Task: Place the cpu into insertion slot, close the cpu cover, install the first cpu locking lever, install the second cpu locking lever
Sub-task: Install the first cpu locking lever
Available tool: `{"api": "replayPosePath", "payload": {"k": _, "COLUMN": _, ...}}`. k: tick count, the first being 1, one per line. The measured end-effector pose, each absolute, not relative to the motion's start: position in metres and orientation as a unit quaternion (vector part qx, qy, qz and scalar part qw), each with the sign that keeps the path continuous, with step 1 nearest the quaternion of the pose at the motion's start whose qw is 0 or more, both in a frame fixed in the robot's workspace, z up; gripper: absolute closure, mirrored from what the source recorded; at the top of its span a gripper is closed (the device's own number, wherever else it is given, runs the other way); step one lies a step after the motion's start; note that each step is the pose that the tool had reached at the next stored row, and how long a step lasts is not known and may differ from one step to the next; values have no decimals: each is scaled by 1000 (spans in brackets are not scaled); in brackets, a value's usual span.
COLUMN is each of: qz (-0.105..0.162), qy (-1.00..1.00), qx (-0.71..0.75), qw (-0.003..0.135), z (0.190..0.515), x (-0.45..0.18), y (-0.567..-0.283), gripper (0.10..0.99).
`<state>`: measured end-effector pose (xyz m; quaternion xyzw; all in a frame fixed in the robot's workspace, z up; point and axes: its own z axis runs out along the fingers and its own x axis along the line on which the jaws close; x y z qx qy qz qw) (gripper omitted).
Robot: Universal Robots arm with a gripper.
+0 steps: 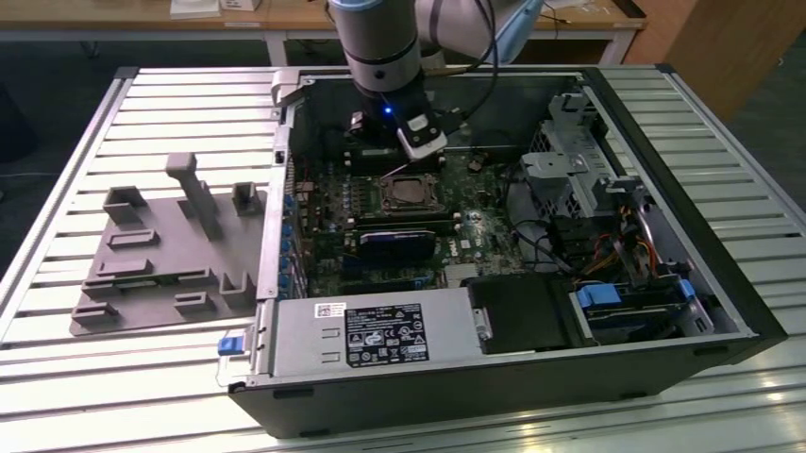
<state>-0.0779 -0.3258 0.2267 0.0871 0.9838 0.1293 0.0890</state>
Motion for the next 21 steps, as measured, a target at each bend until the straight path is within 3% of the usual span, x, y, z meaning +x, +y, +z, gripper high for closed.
{"api": "replayPosePath", "payload": {"k": 18, "qz": 128, "qy": 983, "qx": 96, "qw": 90, "z": 220, "x": -72, "y": -315, "gripper": 984}}
{"api": "replayPosePath", "payload": {"k": 21, "qz": 129, "qy": 982, "qx": 95, "qw": 99, "z": 218, "x": -72, "y": -315, "gripper": 984}}
